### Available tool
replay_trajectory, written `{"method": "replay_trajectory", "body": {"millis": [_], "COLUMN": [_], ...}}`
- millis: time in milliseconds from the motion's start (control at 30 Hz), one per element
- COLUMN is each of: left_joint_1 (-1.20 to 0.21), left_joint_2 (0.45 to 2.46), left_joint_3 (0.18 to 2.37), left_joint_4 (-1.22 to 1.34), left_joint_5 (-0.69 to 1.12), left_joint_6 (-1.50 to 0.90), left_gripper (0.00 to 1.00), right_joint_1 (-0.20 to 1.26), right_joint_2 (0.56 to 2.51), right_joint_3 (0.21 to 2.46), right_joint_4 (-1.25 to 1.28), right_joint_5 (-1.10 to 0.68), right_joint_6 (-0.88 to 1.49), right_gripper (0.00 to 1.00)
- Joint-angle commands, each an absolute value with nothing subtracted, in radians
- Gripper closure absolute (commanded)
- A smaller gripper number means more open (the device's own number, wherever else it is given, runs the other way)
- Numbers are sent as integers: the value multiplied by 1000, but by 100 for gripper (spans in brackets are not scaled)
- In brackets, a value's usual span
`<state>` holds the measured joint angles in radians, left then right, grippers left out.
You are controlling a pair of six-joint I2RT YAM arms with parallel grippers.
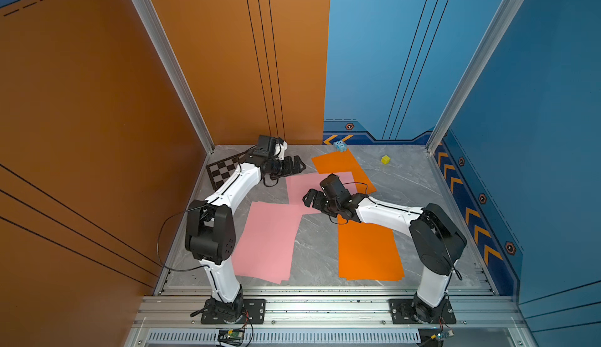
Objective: Sort the scattered colored papers by color
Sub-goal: Place the colored paper, then pick up the colored paper.
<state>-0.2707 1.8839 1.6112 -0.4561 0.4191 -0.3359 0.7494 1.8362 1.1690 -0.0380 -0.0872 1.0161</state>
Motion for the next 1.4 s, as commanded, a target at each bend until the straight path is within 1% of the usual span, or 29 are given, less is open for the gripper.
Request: {"method": "replay_trajectory", "body": {"millis": [0,200,333,467,733,1200,1367], "left_joint_1": [-278,-276,-288,-290,-293,-290,-290], "left_joint_2": [1981,2196,2308,2378,2454,2510,2507], "left_joint_3": [1725,1900,1984,2036,2071,2062,2046], "left_joint_4": [-462,-465,-471,-471,-472,-489,-489], "left_joint_5": [433,496,498,485,500,552,570], "left_joint_6": [-161,-164,-154,-153,-155,-157,-167], "left_gripper": [2,2,2,2,2,2,2], "right_joint_1": [732,709,709,709,712,709,693], "right_joint_2": [1799,1796,1815,1824,1836,1958,1968], "right_joint_3": [1093,998,978,963,912,953,959], "right_joint_4": [60,211,253,253,300,336,373], "right_joint_5": [-108,-70,-40,-6,29,58,79], "right_joint_6": [1174,1329,1410,1471,1609,1691,1683], "right_gripper": [0,4,6,6,7,7,6]}}
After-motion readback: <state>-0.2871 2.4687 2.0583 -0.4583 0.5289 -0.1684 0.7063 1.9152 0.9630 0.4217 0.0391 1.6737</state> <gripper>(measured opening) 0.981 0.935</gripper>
